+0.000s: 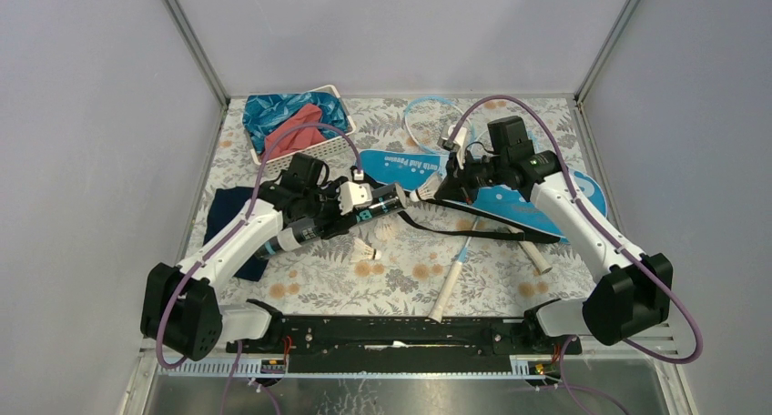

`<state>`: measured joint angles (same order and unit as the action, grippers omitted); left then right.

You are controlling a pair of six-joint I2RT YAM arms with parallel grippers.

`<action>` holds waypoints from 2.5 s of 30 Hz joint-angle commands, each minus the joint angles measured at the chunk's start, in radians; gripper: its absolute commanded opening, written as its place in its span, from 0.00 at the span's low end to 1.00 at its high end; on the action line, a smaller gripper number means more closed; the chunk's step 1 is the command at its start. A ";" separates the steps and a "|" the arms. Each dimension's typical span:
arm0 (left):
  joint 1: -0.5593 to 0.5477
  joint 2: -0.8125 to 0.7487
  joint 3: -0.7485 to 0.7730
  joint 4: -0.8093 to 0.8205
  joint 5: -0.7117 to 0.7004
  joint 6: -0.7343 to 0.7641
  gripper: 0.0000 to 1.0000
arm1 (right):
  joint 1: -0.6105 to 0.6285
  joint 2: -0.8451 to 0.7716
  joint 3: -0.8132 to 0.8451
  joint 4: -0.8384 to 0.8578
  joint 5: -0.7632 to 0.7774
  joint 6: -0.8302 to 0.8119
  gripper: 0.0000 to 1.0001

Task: Pack up the badminton gear
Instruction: Place the shuttlecock at the shuttle tube.

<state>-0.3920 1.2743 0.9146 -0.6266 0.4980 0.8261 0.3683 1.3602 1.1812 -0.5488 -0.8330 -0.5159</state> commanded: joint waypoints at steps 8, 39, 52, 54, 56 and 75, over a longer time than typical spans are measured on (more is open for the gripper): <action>-0.036 0.008 0.073 0.013 0.128 -0.018 0.14 | 0.051 0.001 0.087 -0.061 -0.092 -0.050 0.00; -0.108 0.130 0.190 0.056 0.269 0.061 0.08 | 0.107 0.017 0.110 -0.099 -0.058 -0.017 0.13; -0.108 0.142 0.191 0.056 0.219 0.113 0.06 | 0.097 -0.023 0.161 -0.165 0.023 -0.064 0.66; -0.107 0.142 0.187 0.061 0.211 0.114 0.06 | 0.093 -0.028 0.173 -0.177 0.023 -0.065 0.67; -0.107 0.141 0.182 0.072 0.201 0.113 0.06 | 0.093 -0.031 0.185 -0.190 0.020 -0.071 0.67; -0.091 0.126 0.176 0.111 0.270 0.044 0.05 | 0.086 -0.069 0.147 -0.222 -0.016 -0.084 0.90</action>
<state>-0.4881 1.4143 1.0718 -0.5861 0.7048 0.9043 0.4561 1.3048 1.3430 -0.7807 -0.7986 -0.6075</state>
